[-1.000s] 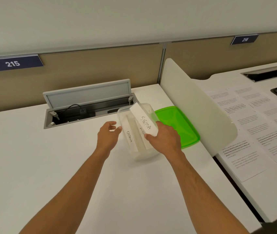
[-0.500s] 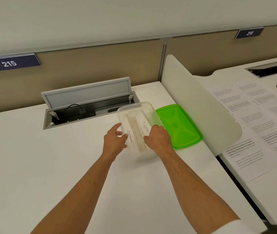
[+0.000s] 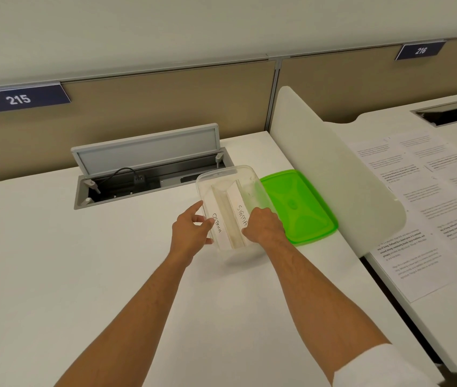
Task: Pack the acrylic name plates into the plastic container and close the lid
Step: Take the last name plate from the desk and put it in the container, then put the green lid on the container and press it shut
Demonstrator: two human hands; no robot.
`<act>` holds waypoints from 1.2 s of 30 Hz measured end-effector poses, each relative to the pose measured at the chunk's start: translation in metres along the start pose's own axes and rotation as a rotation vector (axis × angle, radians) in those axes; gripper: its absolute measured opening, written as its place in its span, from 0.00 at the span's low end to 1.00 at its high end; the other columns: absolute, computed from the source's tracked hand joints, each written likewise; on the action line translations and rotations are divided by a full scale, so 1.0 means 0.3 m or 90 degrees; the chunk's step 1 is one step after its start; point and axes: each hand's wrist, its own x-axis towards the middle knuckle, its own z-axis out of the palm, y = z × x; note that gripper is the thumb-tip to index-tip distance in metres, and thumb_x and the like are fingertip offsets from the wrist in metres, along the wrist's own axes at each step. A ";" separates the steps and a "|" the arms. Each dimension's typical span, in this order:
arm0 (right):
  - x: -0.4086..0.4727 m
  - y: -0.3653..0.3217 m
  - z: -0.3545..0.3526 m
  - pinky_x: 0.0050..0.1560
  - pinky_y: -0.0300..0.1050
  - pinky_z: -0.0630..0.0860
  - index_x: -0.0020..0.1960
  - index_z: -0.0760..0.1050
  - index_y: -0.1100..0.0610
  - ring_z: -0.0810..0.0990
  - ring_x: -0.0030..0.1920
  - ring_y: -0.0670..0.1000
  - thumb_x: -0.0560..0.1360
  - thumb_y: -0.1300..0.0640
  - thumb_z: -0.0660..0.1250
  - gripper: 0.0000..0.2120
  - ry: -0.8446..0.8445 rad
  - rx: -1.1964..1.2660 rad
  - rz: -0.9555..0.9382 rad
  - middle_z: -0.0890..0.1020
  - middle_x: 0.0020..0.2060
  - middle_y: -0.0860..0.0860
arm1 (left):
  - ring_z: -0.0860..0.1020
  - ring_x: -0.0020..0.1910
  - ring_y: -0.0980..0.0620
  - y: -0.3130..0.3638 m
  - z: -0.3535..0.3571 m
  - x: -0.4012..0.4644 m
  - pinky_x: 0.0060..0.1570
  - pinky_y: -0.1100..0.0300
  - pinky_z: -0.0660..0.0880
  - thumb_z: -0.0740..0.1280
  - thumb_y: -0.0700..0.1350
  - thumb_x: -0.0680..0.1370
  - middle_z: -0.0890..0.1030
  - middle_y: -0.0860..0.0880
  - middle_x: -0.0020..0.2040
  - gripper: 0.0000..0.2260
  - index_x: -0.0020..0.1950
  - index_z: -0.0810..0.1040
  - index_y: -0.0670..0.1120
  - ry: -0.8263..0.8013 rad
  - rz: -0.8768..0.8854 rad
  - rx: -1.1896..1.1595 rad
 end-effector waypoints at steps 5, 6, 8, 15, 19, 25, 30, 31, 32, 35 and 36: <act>0.000 0.003 0.007 0.48 0.48 0.75 0.61 0.73 0.59 0.76 0.59 0.58 0.73 0.51 0.70 0.20 0.018 0.004 -0.002 0.76 0.59 0.57 | 0.81 0.50 0.46 -0.002 0.002 -0.002 0.27 0.64 0.79 0.72 0.43 0.76 0.78 0.49 0.55 0.27 0.73 0.70 0.54 0.002 0.001 -0.001; -0.003 0.003 0.010 0.48 0.48 0.75 0.61 0.73 0.59 0.77 0.59 0.58 0.74 0.50 0.70 0.20 0.031 0.010 -0.004 0.77 0.59 0.57 | 0.81 0.50 0.46 -0.002 0.003 -0.002 0.27 0.64 0.79 0.72 0.43 0.76 0.78 0.49 0.55 0.27 0.73 0.70 0.54 0.002 0.002 -0.001; -0.011 0.003 0.013 0.48 0.49 0.76 0.59 0.73 0.60 0.77 0.58 0.59 0.74 0.49 0.69 0.19 0.062 0.034 -0.010 0.78 0.57 0.58 | 0.81 0.51 0.46 -0.004 0.003 -0.004 0.26 0.65 0.78 0.72 0.43 0.76 0.78 0.49 0.54 0.27 0.73 0.70 0.54 0.005 0.001 -0.005; -0.082 0.046 -0.043 0.46 0.47 0.77 0.52 0.81 0.61 0.82 0.47 0.57 0.75 0.54 0.68 0.11 0.397 0.362 -0.053 0.84 0.46 0.56 | 0.82 0.48 0.50 -0.019 -0.003 -0.005 0.27 0.63 0.79 0.72 0.44 0.76 0.79 0.52 0.51 0.26 0.73 0.71 0.55 0.006 0.001 -0.016; -0.094 0.160 -0.092 0.40 0.43 0.74 0.40 0.81 0.58 0.82 0.37 0.54 0.73 0.60 0.69 0.04 0.570 0.608 0.090 0.81 0.33 0.49 | 0.82 0.51 0.47 -0.016 -0.004 -0.011 0.28 0.62 0.80 0.72 0.44 0.76 0.80 0.49 0.54 0.26 0.73 0.71 0.54 0.008 0.009 -0.012; -0.062 0.324 0.023 0.53 0.49 0.74 0.53 0.81 0.63 0.81 0.51 0.59 0.75 0.62 0.69 0.08 0.399 0.463 0.084 0.84 0.49 0.59 | 0.82 0.52 0.46 -0.008 0.001 -0.020 0.33 0.59 0.81 0.72 0.45 0.76 0.80 0.48 0.55 0.25 0.73 0.71 0.54 0.015 0.008 -0.004; -0.061 0.374 0.119 0.64 0.51 0.69 0.63 0.77 0.62 0.74 0.64 0.59 0.74 0.56 0.72 0.19 0.216 0.221 -0.003 0.79 0.62 0.60 | 0.82 0.52 0.46 -0.006 0.000 -0.026 0.31 0.60 0.81 0.72 0.45 0.76 0.80 0.49 0.55 0.25 0.72 0.72 0.55 0.019 0.005 -0.007; -0.062 0.377 0.130 0.63 0.51 0.71 0.61 0.78 0.63 0.76 0.62 0.60 0.73 0.56 0.73 0.19 0.207 0.182 -0.014 0.80 0.60 0.60 | 0.82 0.52 0.46 -0.005 0.000 -0.026 0.32 0.60 0.81 0.72 0.45 0.76 0.80 0.49 0.55 0.25 0.72 0.72 0.55 0.019 0.005 -0.007; -0.065 0.378 0.138 0.60 0.52 0.73 0.57 0.80 0.63 0.78 0.58 0.60 0.72 0.56 0.73 0.16 0.213 0.156 -0.025 0.82 0.56 0.60 | 0.82 0.52 0.46 -0.005 0.000 -0.027 0.31 0.60 0.81 0.72 0.45 0.76 0.80 0.49 0.54 0.25 0.72 0.72 0.55 0.019 0.004 -0.007; -0.073 0.369 0.137 0.48 0.52 0.76 0.47 0.82 0.63 0.80 0.48 0.62 0.71 0.59 0.74 0.09 0.254 0.127 -0.019 0.83 0.45 0.60 | 0.82 0.52 0.46 -0.005 0.000 -0.027 0.32 0.60 0.81 0.72 0.45 0.76 0.80 0.49 0.53 0.25 0.72 0.72 0.54 0.024 0.001 -0.006; -0.077 0.364 0.133 0.45 0.52 0.76 0.45 0.81 0.63 0.80 0.47 0.61 0.72 0.59 0.73 0.07 0.258 0.118 -0.012 0.83 0.43 0.60 | 0.82 0.52 0.46 -0.004 0.000 -0.028 0.32 0.59 0.81 0.72 0.45 0.76 0.80 0.49 0.53 0.25 0.72 0.72 0.54 0.027 -0.002 -0.005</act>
